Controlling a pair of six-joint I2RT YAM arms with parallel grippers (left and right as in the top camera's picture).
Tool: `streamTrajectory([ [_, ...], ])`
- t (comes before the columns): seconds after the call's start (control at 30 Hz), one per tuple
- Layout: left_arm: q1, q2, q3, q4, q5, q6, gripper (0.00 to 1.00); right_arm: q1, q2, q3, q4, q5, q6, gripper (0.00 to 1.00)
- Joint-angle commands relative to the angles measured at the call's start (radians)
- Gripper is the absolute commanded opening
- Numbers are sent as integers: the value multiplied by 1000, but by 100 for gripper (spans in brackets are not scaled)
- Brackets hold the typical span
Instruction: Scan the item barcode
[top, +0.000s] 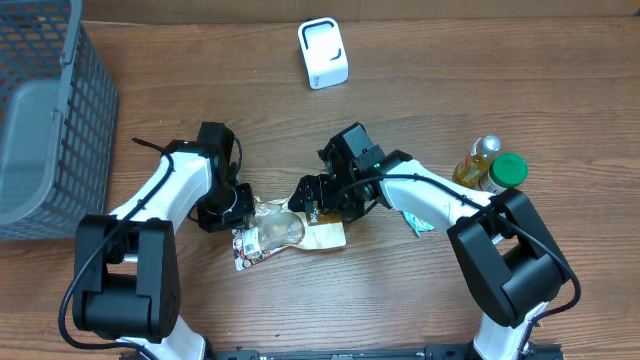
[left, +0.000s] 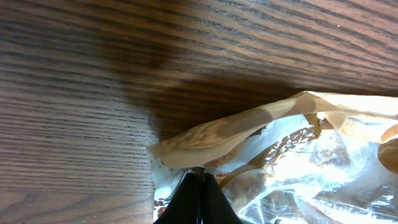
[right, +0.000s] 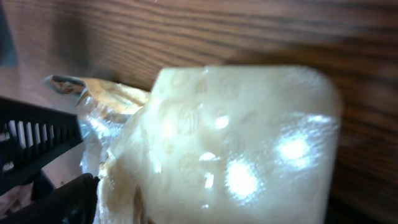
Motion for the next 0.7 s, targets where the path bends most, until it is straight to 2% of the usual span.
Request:
streamTrajectory([
  [0.0, -9, 25, -10, 5, -10, 1, 4, 4, 5, -53, 17, -62, 24, 88],
  [0.17, -9, 25, -10, 5, -10, 0, 4, 5, 5, -71, 59, -115, 29, 84],
  [0.23, -9, 25, -10, 6, -10, 0, 4, 5, 5, -76, 79, -120, 52, 77],
  [0.3, -9, 25, -10, 6, -11, 1, 4, 6, 6, -77, 93, -131, 61, 75],
  [0.67, -13, 24, -10, 8, -11, 1, 4, 43, 17, -77, 188, -217, 70, 74],
])
